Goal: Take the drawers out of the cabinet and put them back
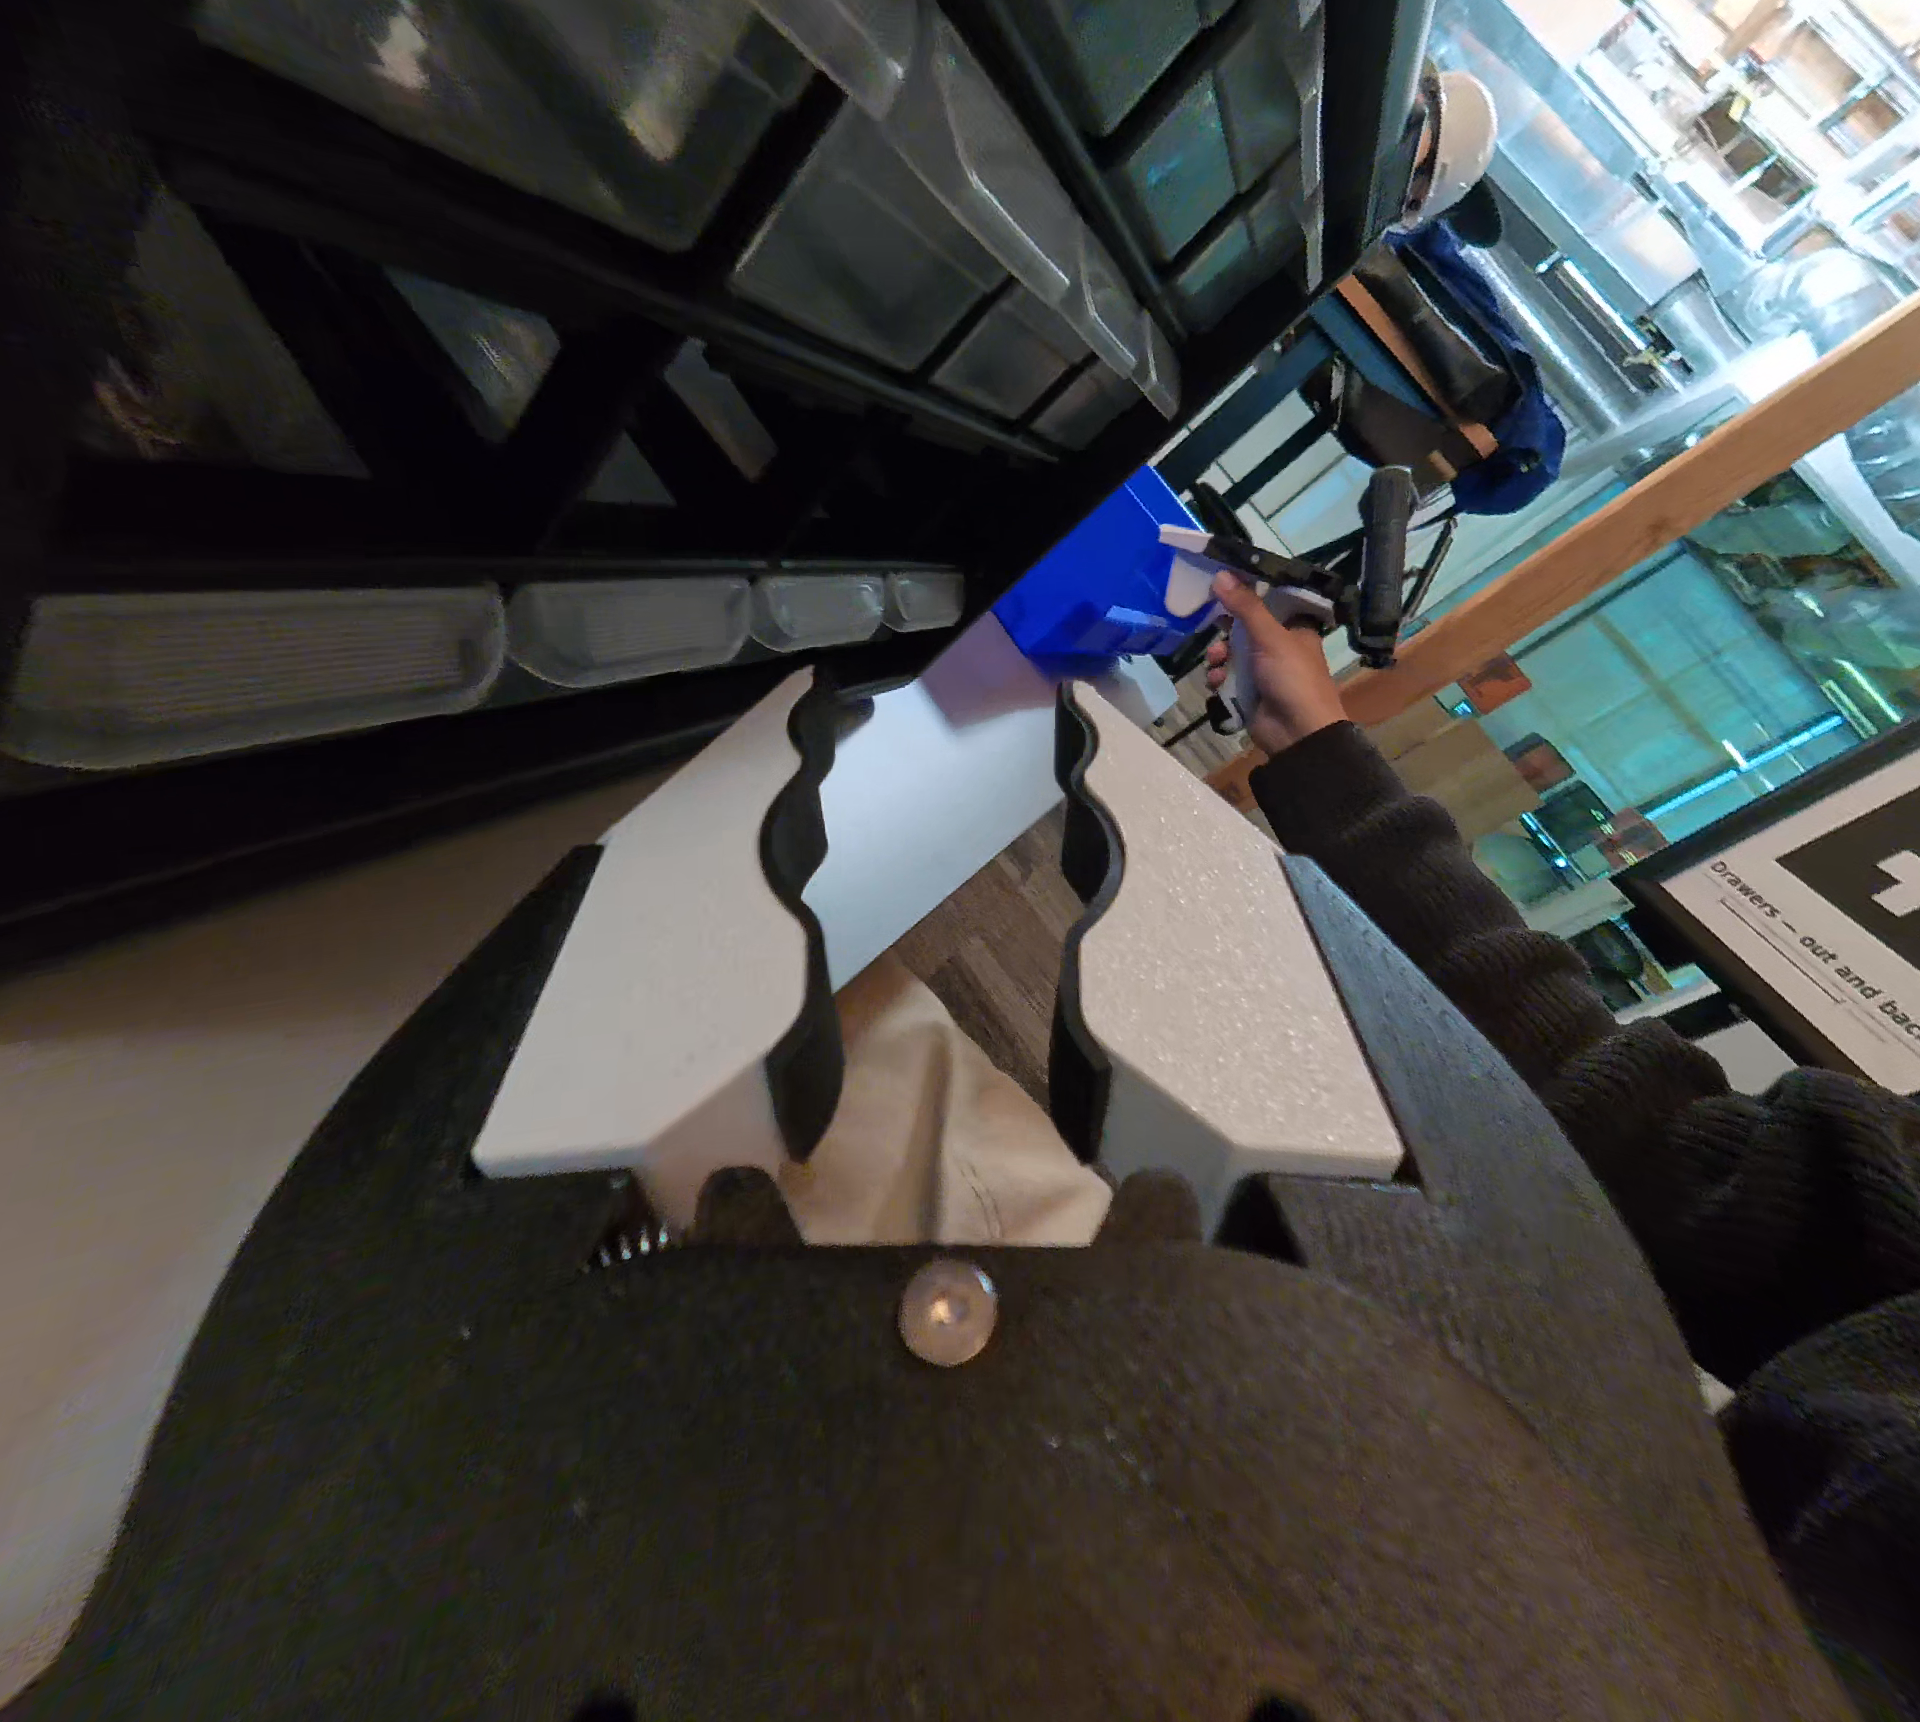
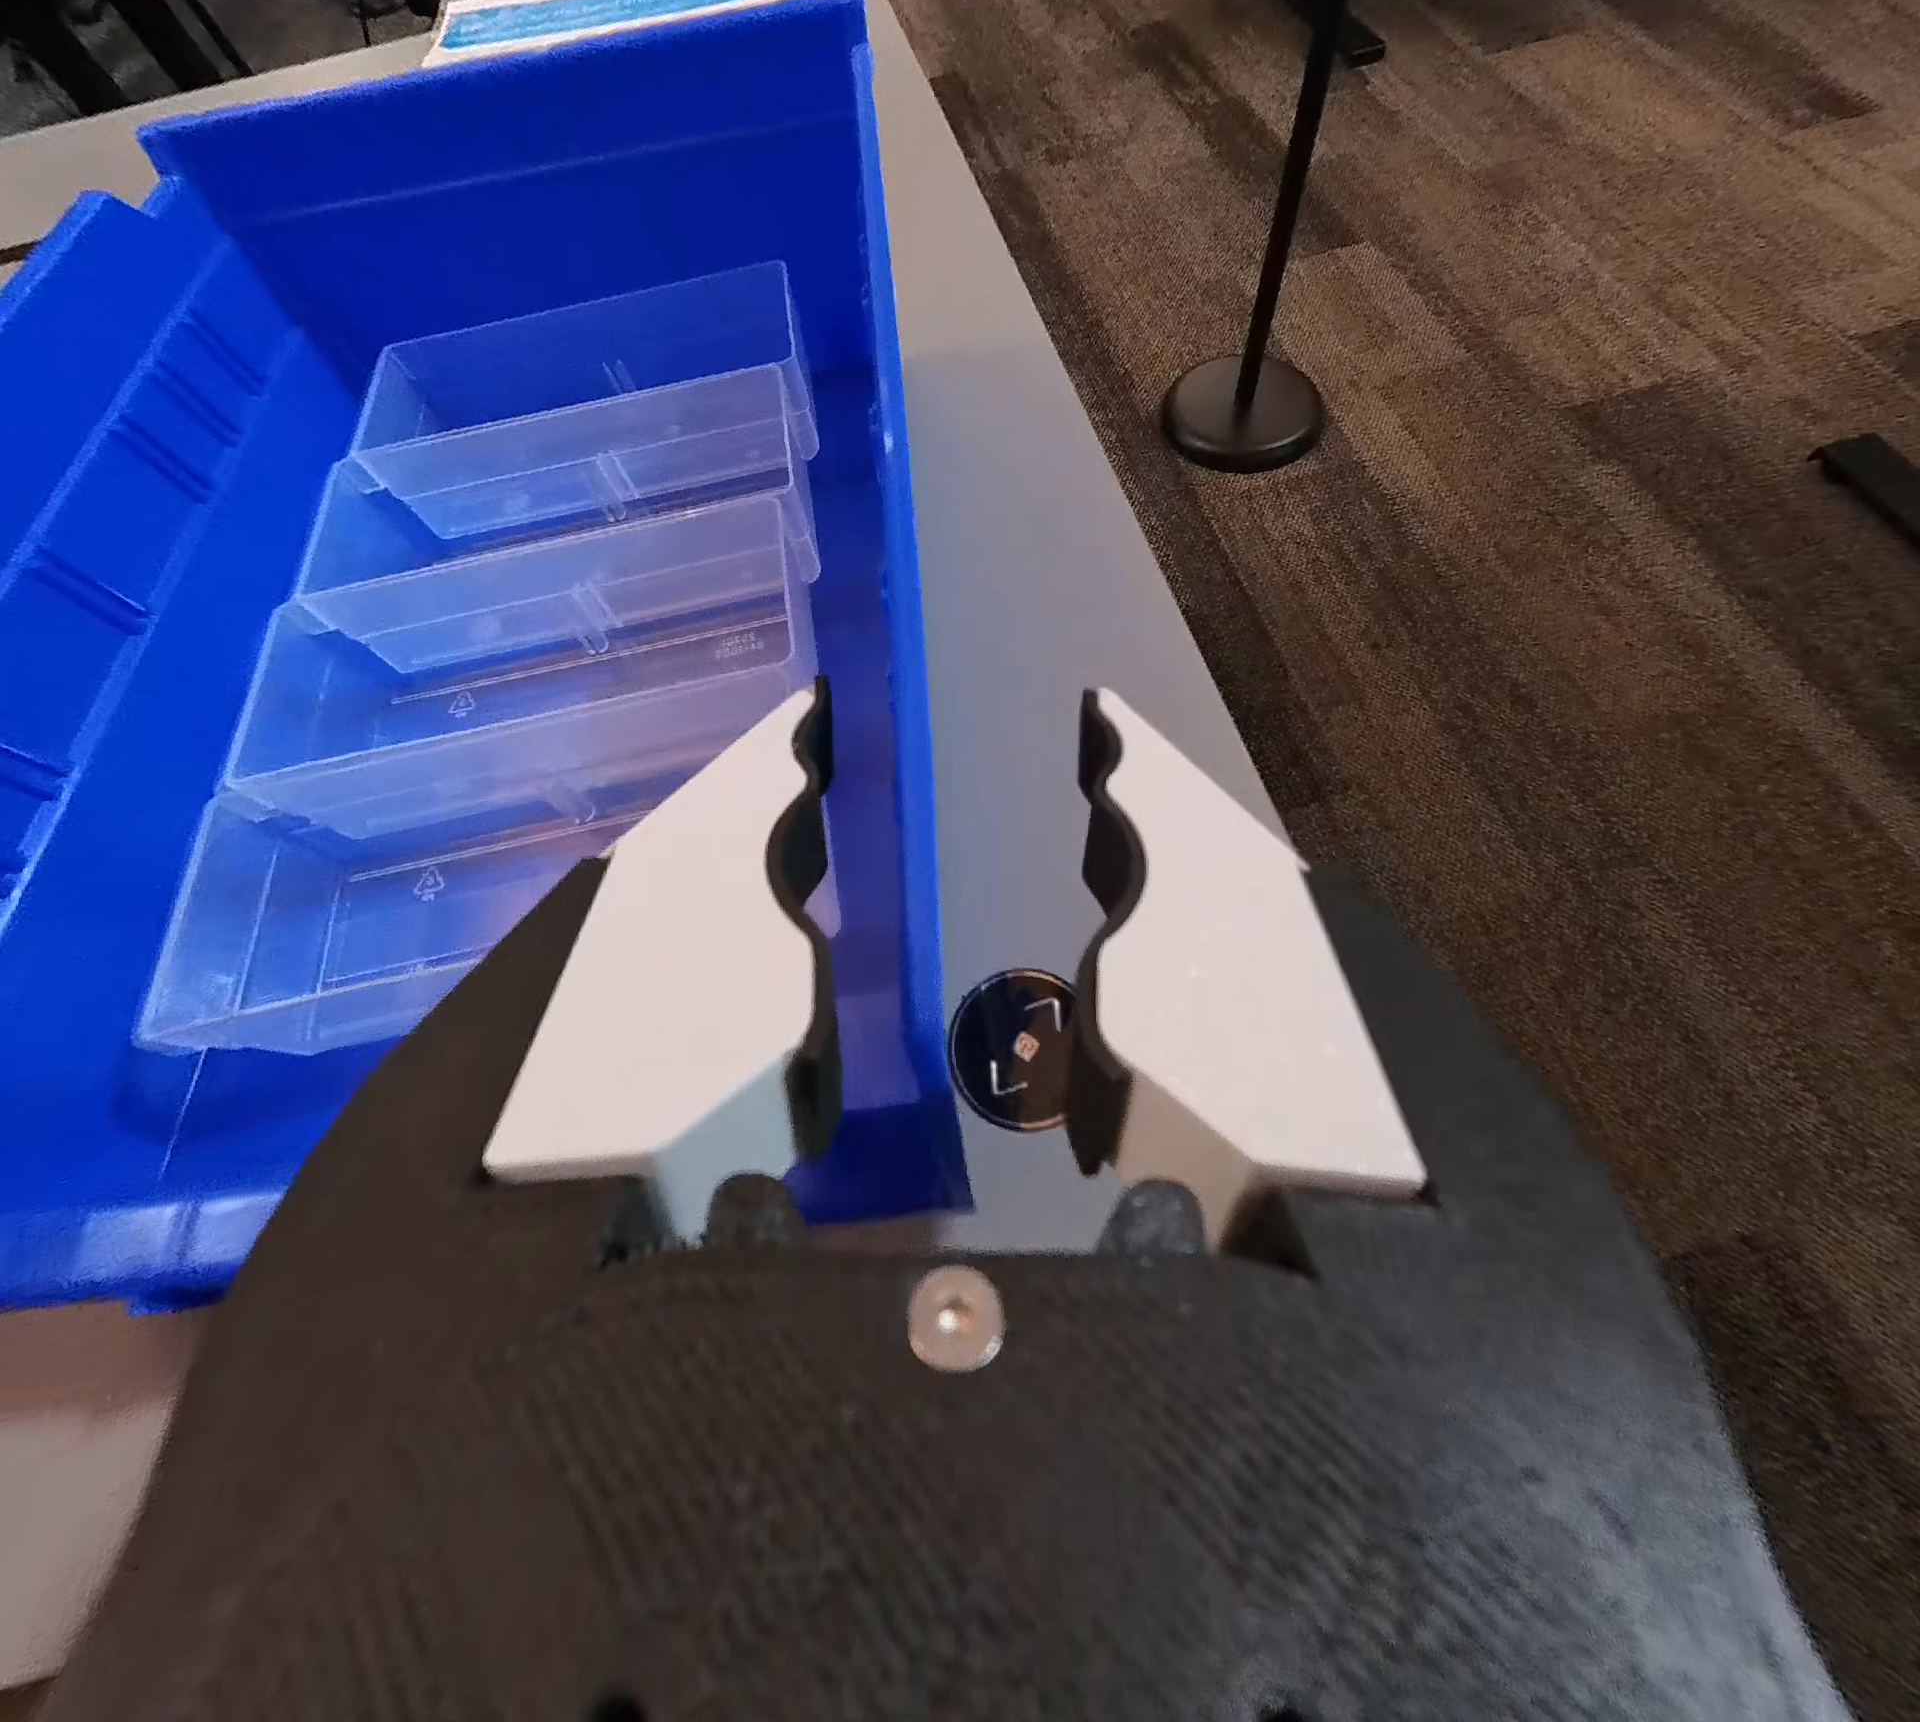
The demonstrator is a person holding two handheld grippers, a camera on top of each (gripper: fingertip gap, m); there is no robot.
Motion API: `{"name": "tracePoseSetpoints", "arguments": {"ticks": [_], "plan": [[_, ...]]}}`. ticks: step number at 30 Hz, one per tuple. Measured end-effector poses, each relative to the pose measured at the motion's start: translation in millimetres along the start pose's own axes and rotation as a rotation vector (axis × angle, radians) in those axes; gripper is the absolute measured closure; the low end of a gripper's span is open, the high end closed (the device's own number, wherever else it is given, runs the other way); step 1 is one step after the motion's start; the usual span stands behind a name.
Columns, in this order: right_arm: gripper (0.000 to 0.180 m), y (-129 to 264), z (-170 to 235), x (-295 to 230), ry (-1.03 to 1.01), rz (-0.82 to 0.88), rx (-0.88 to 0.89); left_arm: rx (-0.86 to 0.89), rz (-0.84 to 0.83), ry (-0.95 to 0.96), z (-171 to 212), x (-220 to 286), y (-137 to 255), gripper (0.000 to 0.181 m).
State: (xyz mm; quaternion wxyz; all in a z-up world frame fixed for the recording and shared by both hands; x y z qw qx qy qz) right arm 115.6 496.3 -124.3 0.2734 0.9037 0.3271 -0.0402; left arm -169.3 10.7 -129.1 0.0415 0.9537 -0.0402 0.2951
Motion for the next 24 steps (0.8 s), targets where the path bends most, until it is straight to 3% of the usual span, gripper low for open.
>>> {"name": "tracePoseSetpoints", "arguments": {"ticks": [6,15,24], "plan": [[0.167,-9.6,0.9,-2.0,-0.044,-0.003,-0.029,-0.003,-0.021,-0.004,2.1,-1.4,3.4,0.140],[0.176,-23.8,14.8,-1.2,-0.090,-0.078,-0.027,0.012,-0.034,0.002,-0.2,-4.6,8.5,0.139],[0.176,-11.3,16.6,-1.6,-0.178,-0.109,0.015,0.006,-0.020,-0.042,-1.6,0.5,2.1,0.138]]}}
Point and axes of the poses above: each gripper's, where its closed fingertips meet, y back along the fingers, z out of its underside, x = y × z across the jaws, the point moved 7 cm from there along y, back along the fingers, and after that the axes turned 9 degrees about -y, right-handed, at the moved point
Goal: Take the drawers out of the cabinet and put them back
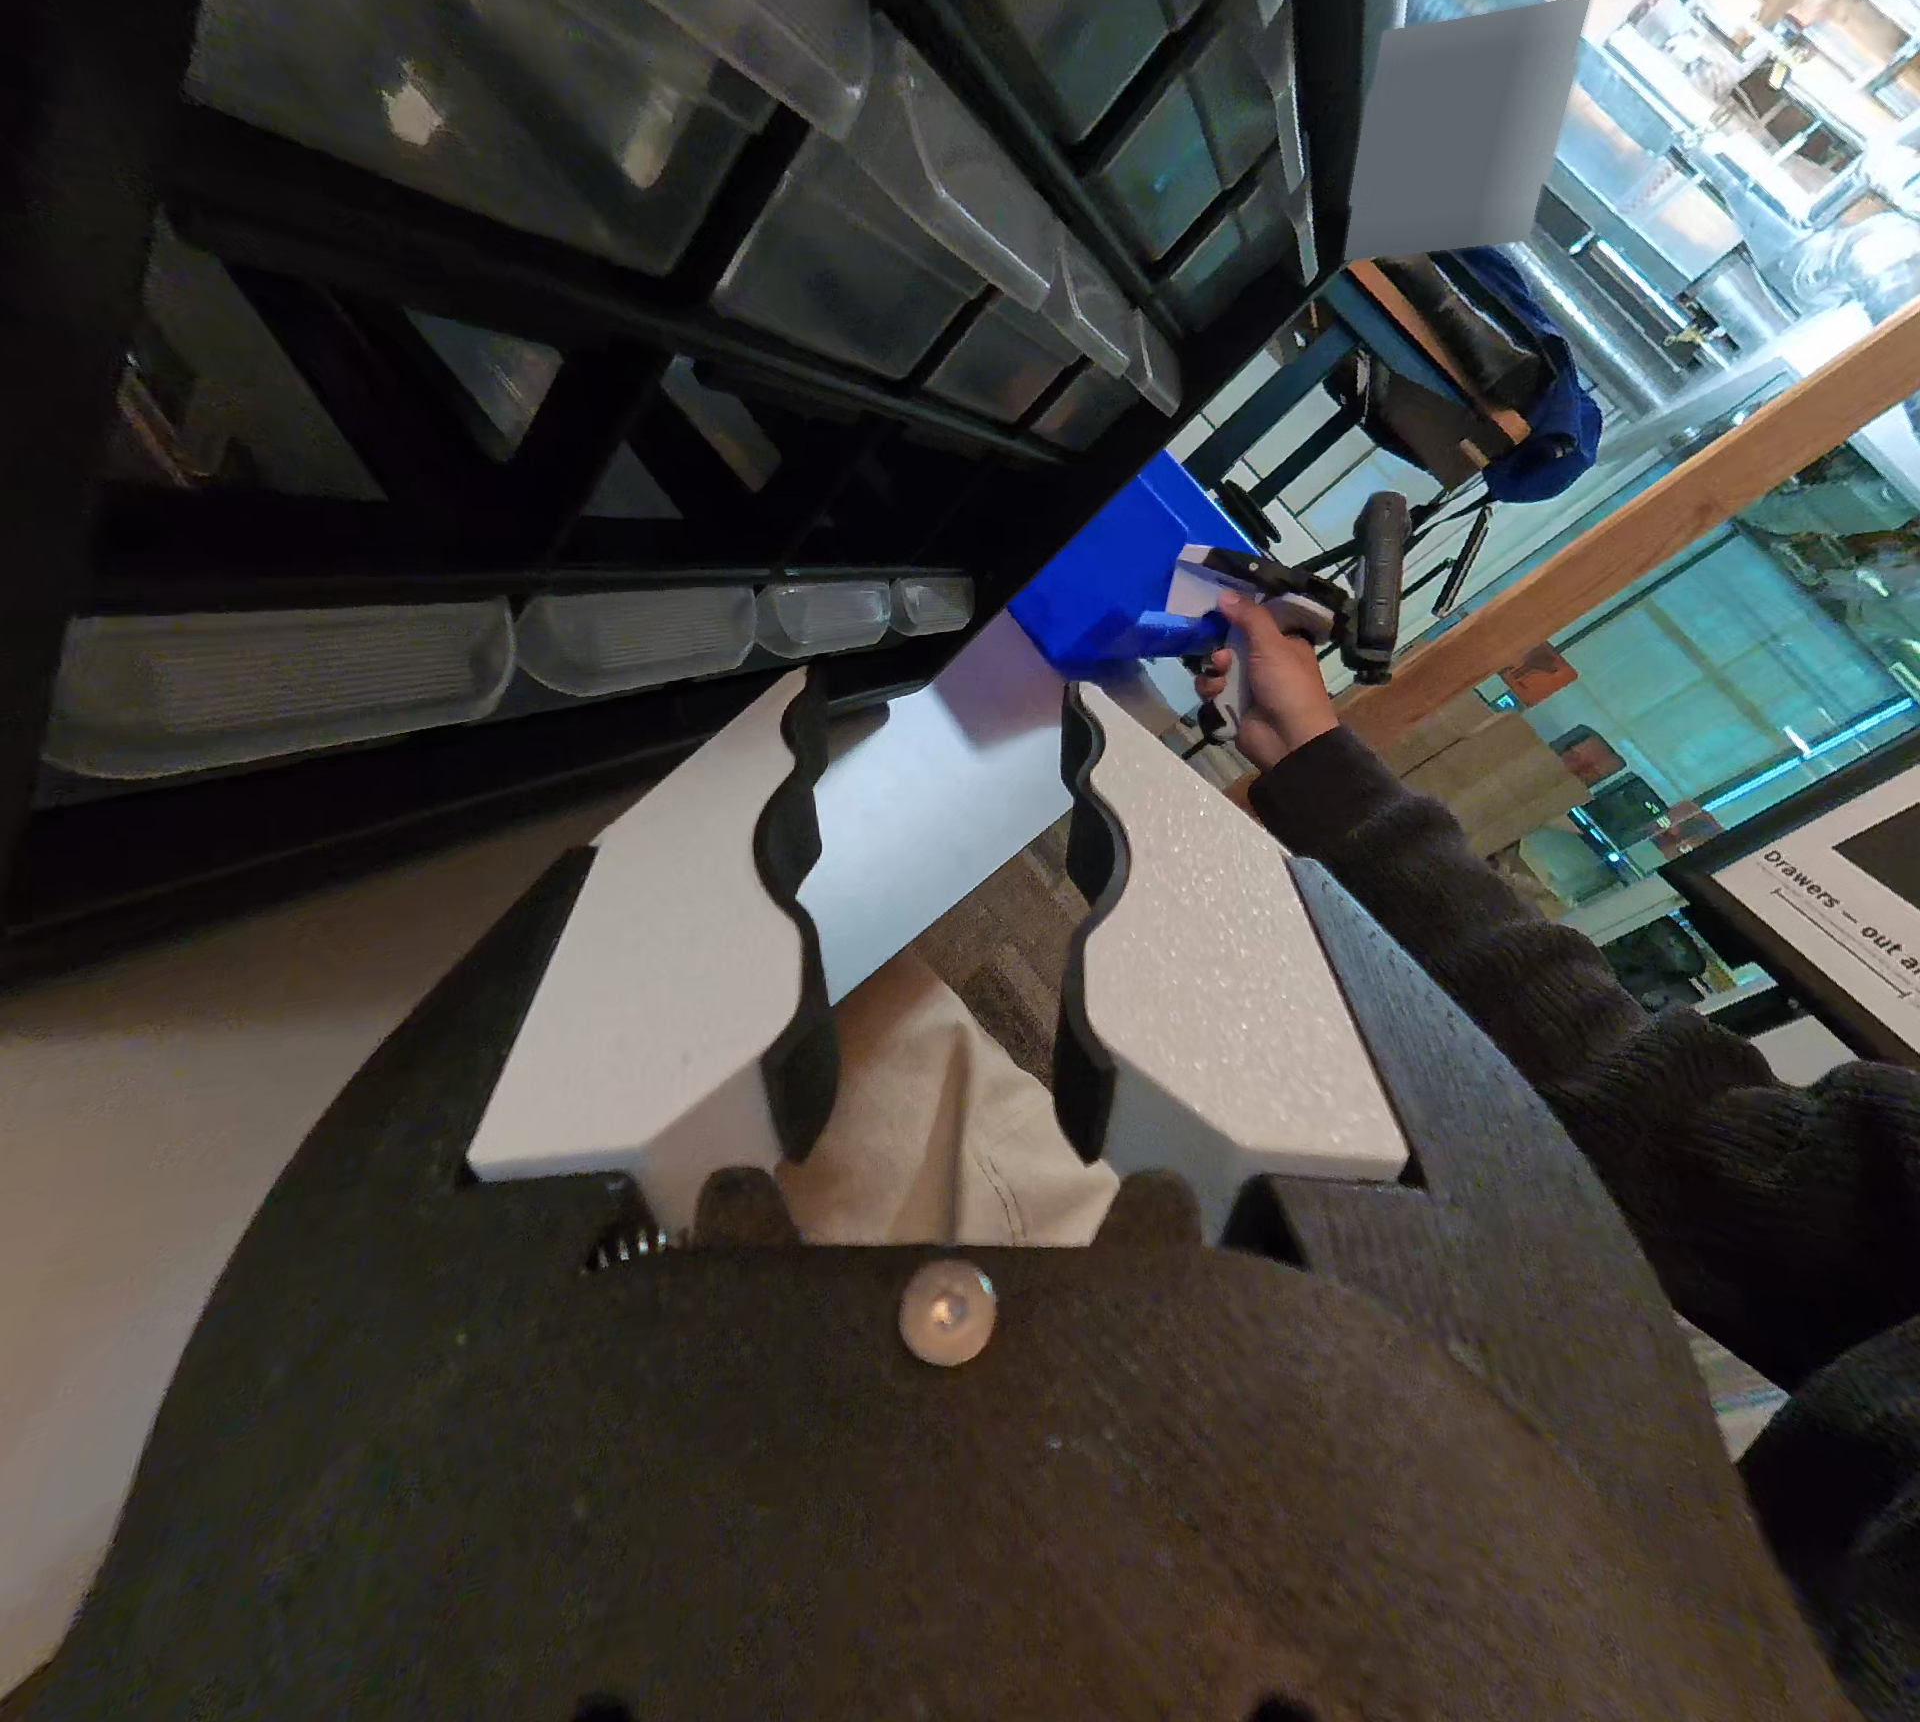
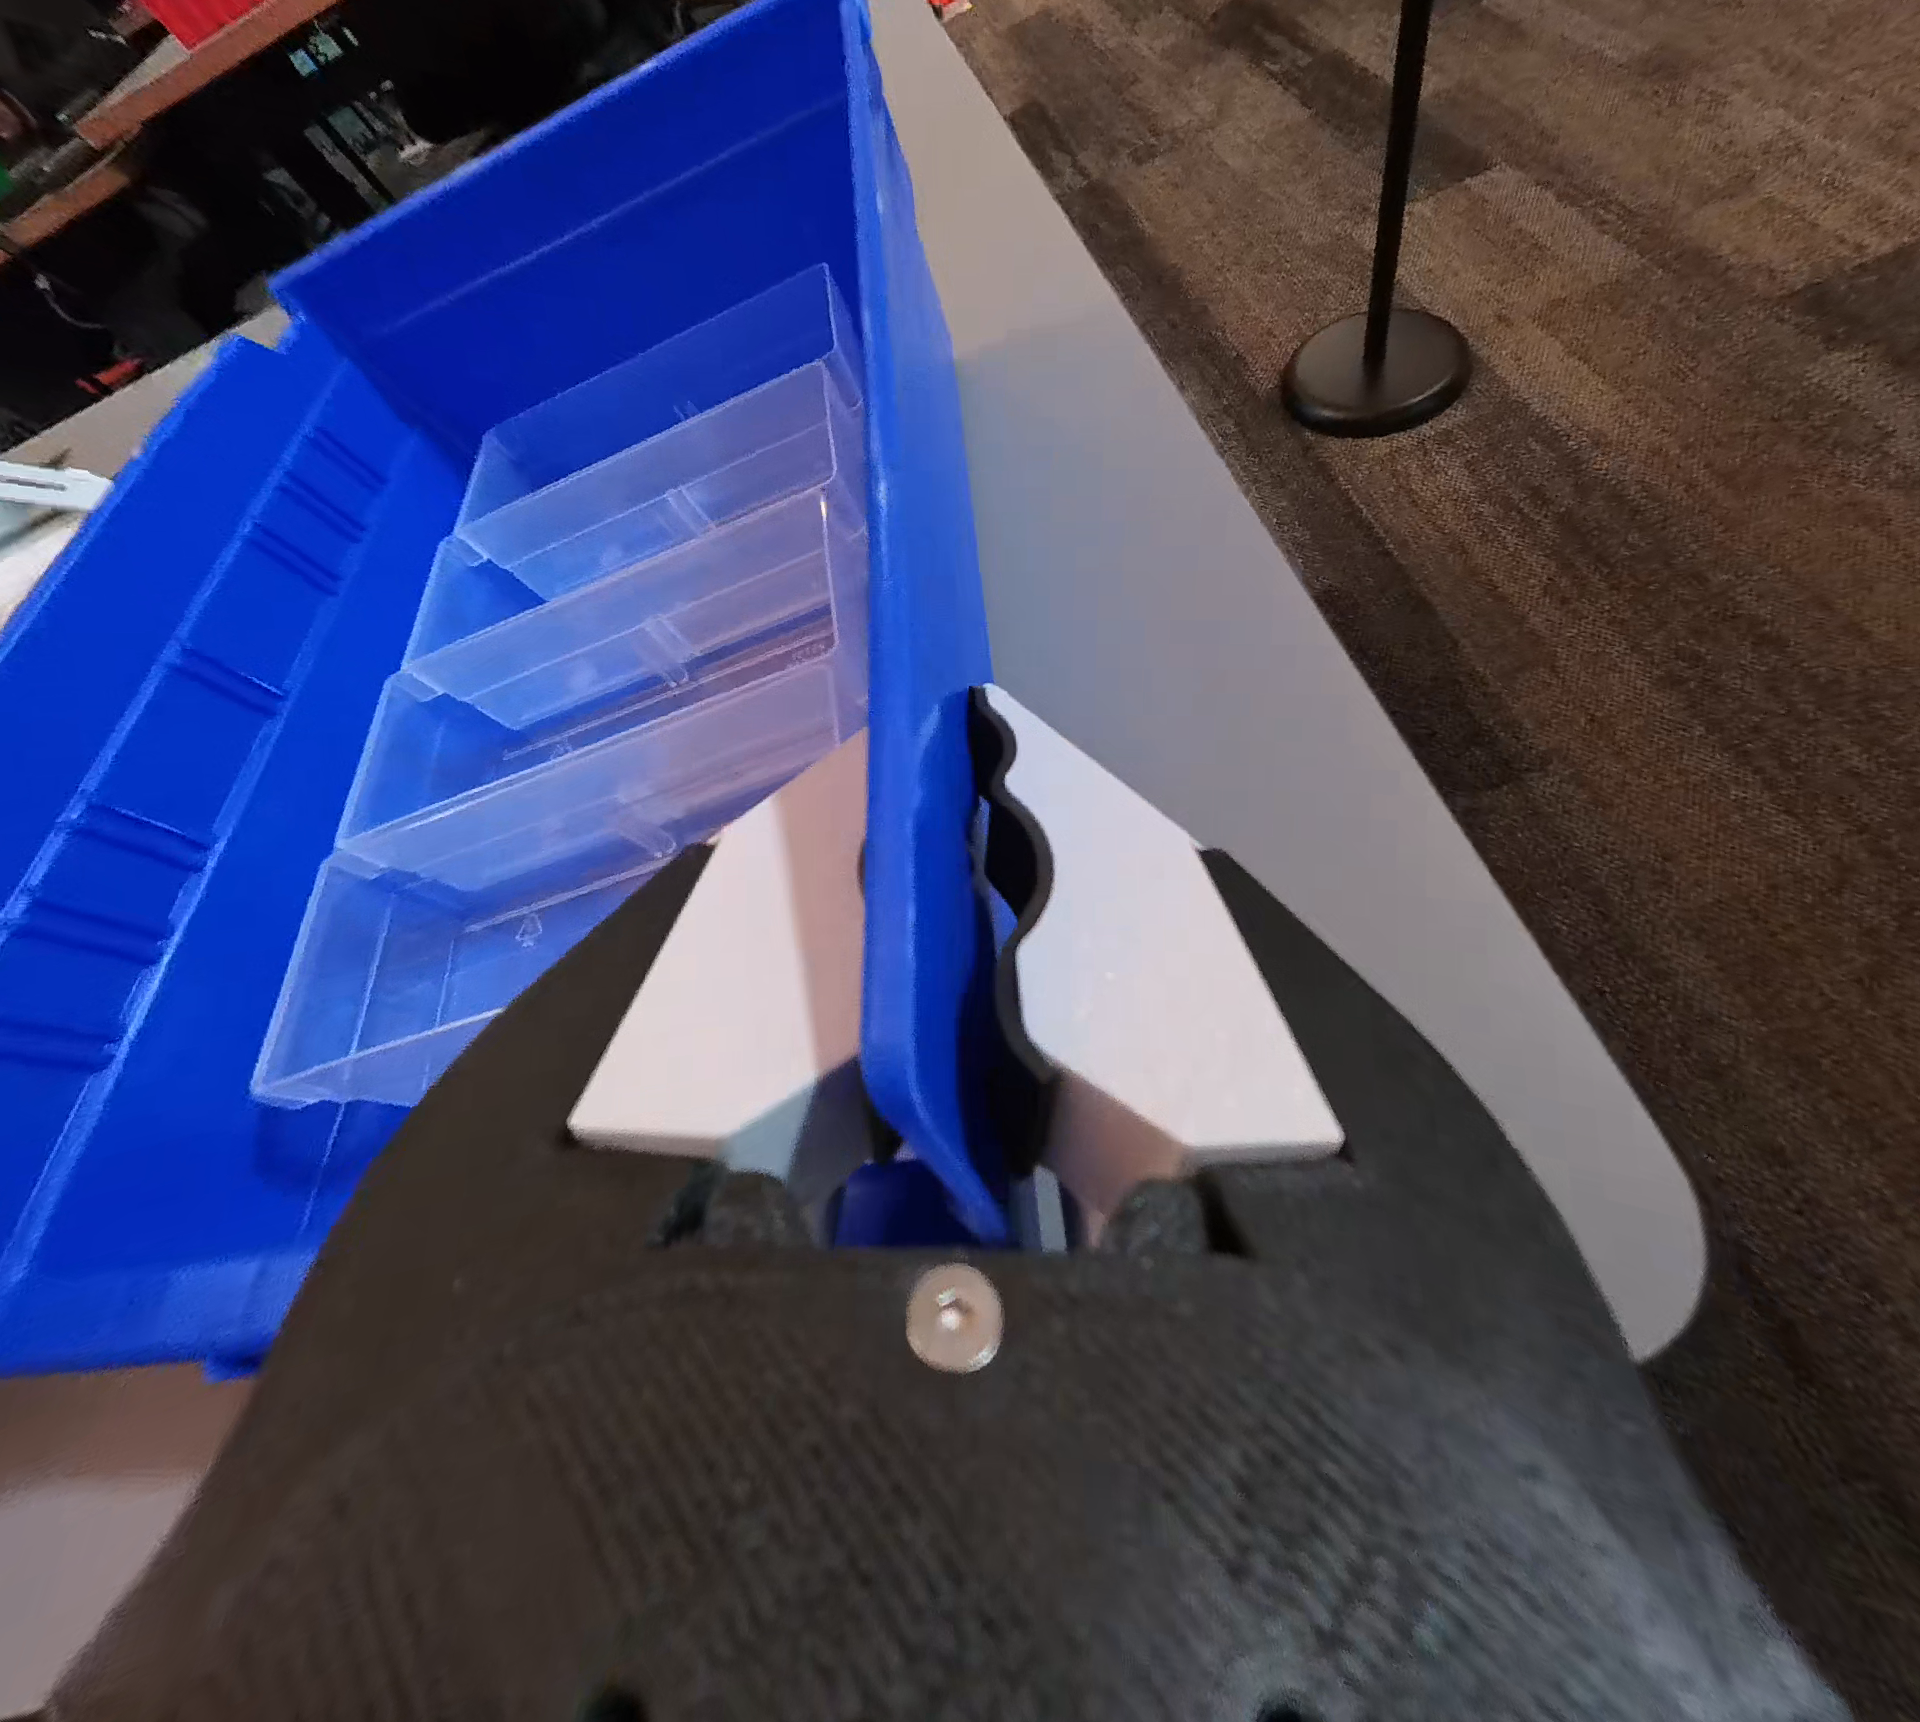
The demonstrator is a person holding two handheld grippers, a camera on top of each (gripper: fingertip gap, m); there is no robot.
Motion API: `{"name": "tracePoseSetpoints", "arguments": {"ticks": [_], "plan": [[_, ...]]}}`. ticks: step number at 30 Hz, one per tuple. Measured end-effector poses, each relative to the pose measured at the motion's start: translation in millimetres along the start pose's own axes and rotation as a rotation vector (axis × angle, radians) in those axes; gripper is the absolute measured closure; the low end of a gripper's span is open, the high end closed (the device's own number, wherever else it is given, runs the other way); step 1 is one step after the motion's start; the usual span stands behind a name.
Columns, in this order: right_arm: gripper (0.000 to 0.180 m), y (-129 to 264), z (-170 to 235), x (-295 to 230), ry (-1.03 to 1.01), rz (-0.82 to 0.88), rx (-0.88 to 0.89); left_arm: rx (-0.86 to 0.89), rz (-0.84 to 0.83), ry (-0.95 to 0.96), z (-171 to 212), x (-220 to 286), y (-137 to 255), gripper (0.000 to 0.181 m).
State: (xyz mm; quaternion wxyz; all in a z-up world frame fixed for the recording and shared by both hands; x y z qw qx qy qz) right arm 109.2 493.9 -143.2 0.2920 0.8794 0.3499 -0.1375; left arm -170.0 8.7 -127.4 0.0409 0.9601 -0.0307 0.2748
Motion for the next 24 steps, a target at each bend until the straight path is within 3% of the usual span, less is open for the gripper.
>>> {"name": "tracePoseSetpoints", "arguments": {"ticks": [8,15,18,22,24], "plan": [[0.176,26.4,-20.2,-5.1,-0.047,-0.022,0.087,0.043,-0.006,-0.017,-7.3,-1.3,0.9,0.139],[0.176,37.4,-25.2,-15.6,-0.058,-0.031,0.105,0.276,-0.045,-0.194,-38.8,15.0,27.3,0.152],[0.176,41.0,-26.2,-18.1,-0.052,-0.011,0.121,0.460,-0.095,-0.298,-66.8,23.7,55.4,0.152],[0.176,50.9,-33.9,-22.6,-0.038,0.038,0.146,0.608,-0.323,-0.446,-113.6,12.5,110.9,0.142],[0.176,55.1,-39.2,-28.0,-0.039,0.043,0.148,0.607,-0.542,-0.507,-134.1,-11.0,144.2,0.137]]}}
Point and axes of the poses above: each gripper's, where its closed fingertips meet, y back along the fingers, z out of its underside, x = y × z across the jaws, the point moved 7 cm from there along y, back along the fingers, and after that the axes turned 9 degrees about -y, right-handed, at the moved point
